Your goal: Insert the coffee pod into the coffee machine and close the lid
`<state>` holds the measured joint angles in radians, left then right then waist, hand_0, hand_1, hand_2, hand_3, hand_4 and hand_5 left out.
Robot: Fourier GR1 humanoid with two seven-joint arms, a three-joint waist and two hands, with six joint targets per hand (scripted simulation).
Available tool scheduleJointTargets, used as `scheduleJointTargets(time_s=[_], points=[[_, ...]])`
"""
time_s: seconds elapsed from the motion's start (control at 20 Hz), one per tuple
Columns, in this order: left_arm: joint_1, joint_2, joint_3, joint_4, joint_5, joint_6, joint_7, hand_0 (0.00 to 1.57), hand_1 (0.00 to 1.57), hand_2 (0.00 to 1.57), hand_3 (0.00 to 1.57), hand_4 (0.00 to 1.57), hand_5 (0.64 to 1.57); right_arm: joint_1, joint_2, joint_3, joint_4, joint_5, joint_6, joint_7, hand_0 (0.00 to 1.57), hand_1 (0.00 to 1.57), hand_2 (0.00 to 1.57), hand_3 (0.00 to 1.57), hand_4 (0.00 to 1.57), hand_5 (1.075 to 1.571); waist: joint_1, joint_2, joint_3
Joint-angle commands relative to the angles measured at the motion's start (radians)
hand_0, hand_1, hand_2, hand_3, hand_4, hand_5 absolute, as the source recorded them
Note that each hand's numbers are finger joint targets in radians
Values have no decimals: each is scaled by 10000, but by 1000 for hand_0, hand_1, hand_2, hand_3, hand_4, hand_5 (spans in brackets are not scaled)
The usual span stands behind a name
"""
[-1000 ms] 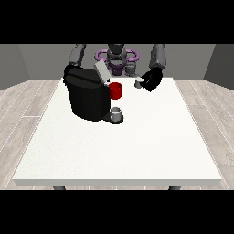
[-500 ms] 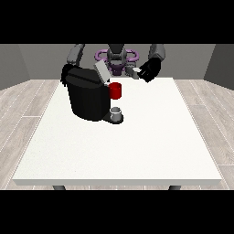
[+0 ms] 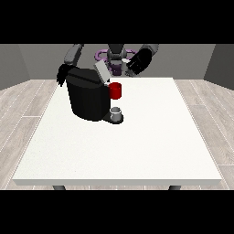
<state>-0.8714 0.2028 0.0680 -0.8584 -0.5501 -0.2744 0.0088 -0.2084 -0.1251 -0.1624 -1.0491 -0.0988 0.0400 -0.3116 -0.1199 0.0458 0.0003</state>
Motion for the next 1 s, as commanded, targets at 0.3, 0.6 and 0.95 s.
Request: scheduleJointTargets(time_s=[0.3,0.6,0.95], points=[[-913,677,880,774,147,664,-99,1417,1417,1451,1363,643,1571,-574,-160,648,-685,152,900,-360,0,0,0,0,0,1571,-1008,1484,-5],[-2153,1362,1451,1023,466,415,461,1391,1391,1439,1409,605,1571,-989,-173,569,-160,53,1218,-767,0,0,0,0,279,1571,-1043,1992,-1],[-2853,1336,1649,1135,780,438,393,1458,1458,1476,1374,596,1571,-1955,-249,140,559,-115,1002,-715,0,0,0,0,202,1571,-897,2751,1]])
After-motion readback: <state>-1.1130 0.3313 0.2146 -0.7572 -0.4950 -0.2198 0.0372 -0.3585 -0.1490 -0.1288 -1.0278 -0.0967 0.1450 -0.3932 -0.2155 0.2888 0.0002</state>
